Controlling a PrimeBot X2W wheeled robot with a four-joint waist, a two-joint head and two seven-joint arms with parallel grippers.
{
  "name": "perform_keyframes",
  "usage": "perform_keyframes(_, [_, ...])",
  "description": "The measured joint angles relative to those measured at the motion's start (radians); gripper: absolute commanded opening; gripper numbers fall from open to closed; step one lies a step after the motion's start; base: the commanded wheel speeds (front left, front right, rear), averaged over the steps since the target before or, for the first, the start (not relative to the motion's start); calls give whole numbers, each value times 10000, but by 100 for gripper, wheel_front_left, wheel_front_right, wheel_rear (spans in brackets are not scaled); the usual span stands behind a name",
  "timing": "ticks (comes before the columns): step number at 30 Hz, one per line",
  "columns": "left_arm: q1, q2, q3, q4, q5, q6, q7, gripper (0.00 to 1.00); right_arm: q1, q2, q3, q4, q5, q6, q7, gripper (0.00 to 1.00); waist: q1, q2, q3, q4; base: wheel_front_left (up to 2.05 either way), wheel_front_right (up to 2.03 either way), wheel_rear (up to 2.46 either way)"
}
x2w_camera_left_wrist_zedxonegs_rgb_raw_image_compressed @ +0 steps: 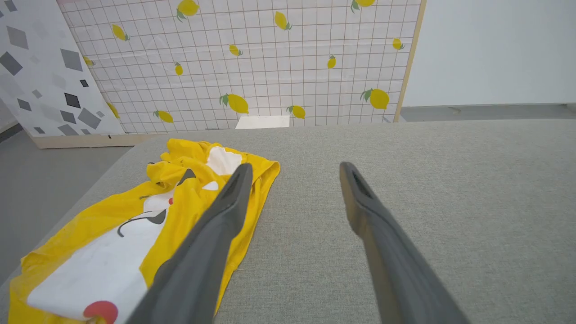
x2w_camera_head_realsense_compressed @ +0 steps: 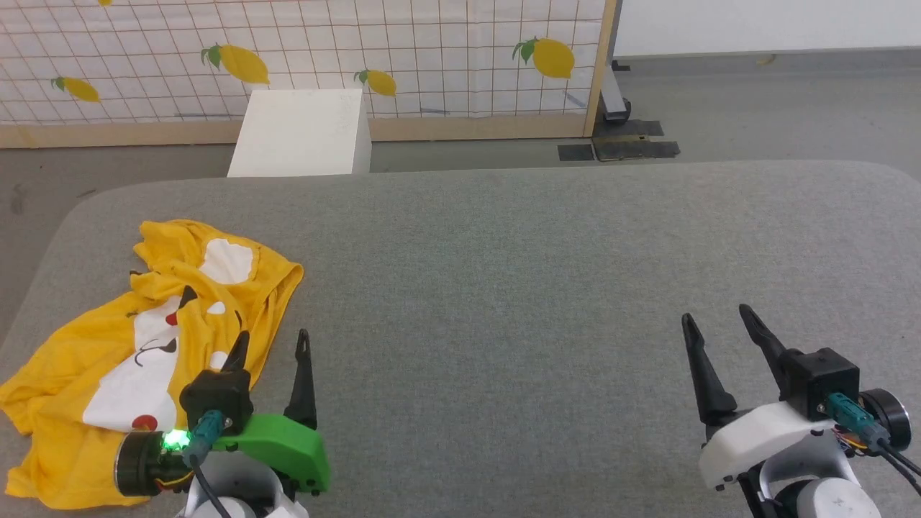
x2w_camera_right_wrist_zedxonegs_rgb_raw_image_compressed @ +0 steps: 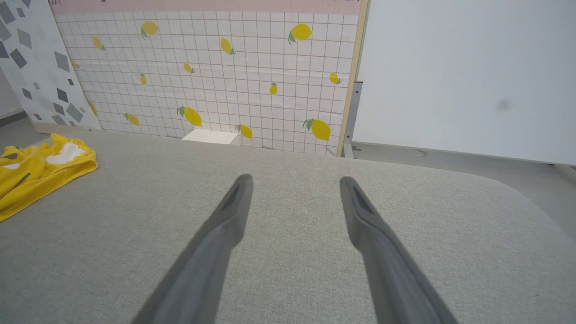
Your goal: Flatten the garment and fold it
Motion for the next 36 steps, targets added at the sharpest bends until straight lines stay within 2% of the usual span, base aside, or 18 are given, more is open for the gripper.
perform_keyframes(15, [-1,-2,-50,138,-205,123,-282,100,3,0,-94,328,217,0,-293,100,0,0,-16,332,0,0,0])
perform_keyframes(36, [54,-2,-23,307,-646,336,-719,100,19,2,-98,867,575,0,-729,100,0,0,-36,1566,0,0,0])
